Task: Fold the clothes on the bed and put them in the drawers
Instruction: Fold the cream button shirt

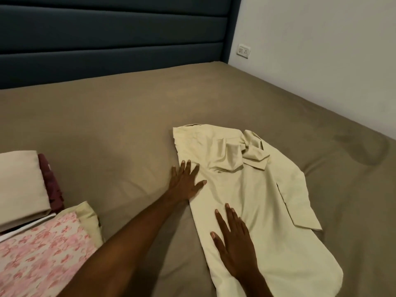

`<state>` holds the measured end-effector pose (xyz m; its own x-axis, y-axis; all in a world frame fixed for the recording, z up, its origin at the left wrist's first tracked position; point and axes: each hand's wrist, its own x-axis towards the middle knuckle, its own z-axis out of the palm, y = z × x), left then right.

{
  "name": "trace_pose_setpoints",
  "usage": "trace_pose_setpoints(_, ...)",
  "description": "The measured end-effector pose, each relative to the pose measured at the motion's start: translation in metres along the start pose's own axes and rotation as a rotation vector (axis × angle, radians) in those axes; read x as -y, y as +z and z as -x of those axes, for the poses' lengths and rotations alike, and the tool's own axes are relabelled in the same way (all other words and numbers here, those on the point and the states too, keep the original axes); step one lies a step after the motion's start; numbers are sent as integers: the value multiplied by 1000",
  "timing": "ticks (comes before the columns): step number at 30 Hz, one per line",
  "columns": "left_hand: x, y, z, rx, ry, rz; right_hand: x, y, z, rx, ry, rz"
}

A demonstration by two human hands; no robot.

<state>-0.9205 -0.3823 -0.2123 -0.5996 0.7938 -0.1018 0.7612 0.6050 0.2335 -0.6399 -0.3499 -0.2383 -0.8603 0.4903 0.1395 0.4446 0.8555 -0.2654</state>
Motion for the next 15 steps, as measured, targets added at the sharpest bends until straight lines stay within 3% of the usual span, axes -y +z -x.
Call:
trace_pose_setpoints(8, 47, -21, -120, -30, -143, 13, -5, 11, -8, -34, 20, -35)
trace_pose_setpoints(11, 28, -18, -124, -93, -184, -66, -4, 11, -4, -27, 32, -63)
trace_pose_setpoints(15, -11, -11, -93, -136, -164, 16, -2, 4, -4, -20, 12, -97)
